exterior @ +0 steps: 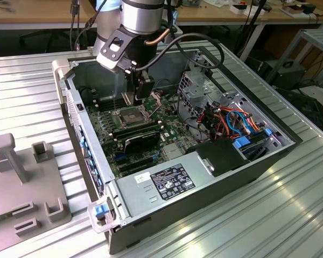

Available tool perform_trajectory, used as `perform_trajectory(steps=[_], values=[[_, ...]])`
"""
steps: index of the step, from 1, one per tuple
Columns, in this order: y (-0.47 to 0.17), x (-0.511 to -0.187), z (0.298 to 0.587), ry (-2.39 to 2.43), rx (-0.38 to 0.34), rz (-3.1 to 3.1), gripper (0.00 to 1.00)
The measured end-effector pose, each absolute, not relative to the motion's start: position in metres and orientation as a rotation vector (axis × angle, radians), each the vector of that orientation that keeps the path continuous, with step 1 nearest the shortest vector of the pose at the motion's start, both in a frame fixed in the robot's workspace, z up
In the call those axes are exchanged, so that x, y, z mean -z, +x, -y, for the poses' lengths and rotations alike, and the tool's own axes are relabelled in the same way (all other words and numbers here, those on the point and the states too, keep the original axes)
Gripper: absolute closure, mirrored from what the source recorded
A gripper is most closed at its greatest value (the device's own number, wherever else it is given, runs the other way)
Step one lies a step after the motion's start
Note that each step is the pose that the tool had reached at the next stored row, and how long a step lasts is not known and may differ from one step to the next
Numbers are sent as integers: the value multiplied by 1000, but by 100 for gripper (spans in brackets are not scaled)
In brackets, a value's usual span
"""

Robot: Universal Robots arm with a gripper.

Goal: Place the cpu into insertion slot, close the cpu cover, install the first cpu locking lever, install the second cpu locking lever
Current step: 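Place the cpu into insertion slot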

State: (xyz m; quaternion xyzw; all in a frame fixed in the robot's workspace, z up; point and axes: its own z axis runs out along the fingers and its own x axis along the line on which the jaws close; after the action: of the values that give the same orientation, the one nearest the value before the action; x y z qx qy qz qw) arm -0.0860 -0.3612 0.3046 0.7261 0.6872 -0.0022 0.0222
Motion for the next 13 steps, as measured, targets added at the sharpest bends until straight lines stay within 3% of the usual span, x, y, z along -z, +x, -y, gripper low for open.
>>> perform_trajectory(steps=[13], values=[[-86, -303, 361, 2250, 6, -2129, 46]])
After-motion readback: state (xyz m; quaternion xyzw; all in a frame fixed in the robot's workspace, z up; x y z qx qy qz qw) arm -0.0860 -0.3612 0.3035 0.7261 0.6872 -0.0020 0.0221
